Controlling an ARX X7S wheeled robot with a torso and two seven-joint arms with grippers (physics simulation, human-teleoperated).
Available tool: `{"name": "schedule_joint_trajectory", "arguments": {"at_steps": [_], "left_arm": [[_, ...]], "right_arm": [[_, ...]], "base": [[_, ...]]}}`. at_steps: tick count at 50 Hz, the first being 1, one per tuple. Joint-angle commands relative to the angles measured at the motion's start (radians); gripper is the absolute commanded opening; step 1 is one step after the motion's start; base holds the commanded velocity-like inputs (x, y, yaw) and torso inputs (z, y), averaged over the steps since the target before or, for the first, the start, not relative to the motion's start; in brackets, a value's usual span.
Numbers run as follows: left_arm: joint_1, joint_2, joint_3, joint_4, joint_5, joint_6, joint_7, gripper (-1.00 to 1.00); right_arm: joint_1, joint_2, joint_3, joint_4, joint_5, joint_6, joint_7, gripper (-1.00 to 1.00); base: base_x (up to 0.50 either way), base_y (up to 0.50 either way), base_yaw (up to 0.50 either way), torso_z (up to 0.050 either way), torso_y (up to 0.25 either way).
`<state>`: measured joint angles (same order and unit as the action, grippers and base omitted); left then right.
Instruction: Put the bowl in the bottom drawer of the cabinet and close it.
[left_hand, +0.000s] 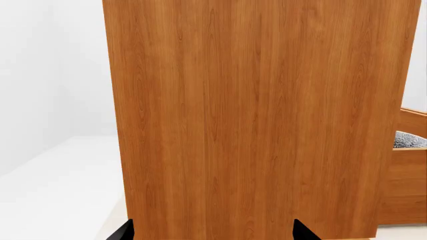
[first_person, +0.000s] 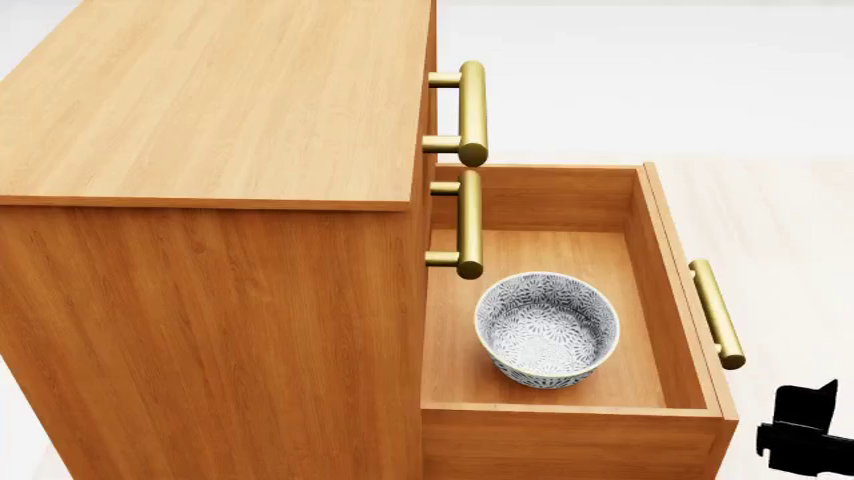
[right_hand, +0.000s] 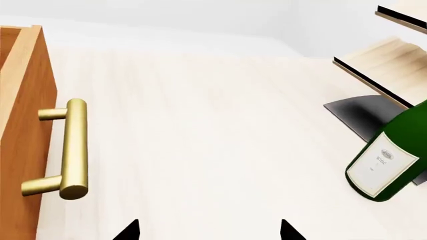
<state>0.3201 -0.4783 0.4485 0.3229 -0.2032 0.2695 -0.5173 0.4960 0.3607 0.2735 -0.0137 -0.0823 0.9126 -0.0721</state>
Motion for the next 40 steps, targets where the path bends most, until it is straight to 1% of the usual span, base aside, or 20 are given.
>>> {"name": "schedule_joint_trajectory", "arguments": {"at_steps": [1,22,40], "left_arm": [[0.000,-0.001,0.001,-0.002,-0.001,0.005,0.000,1.00],[0.000,-0.004,0.003,0.001,-0.003,0.002,-0.004,1.00],[-0.002,-0.005,0.005,-0.006,-0.005,0.008,-0.003,1.00]], "right_arm": [[-0.014,-0.007,-0.027,0.044,-0.009,-0.037,0.010,1.00],[0.002,-0.024,-0.073,0.122,-0.013,-0.078,0.019,1.00],[-0.009,-0.035,-0.103,0.108,-0.010,-0.078,0.010,1.00]], "base": [[0.00,0.00,0.00,0.000,0.000],[0.00,0.00,0.00,0.000,0.000],[0.00,0.00,0.00,0.000,0.000]]}}
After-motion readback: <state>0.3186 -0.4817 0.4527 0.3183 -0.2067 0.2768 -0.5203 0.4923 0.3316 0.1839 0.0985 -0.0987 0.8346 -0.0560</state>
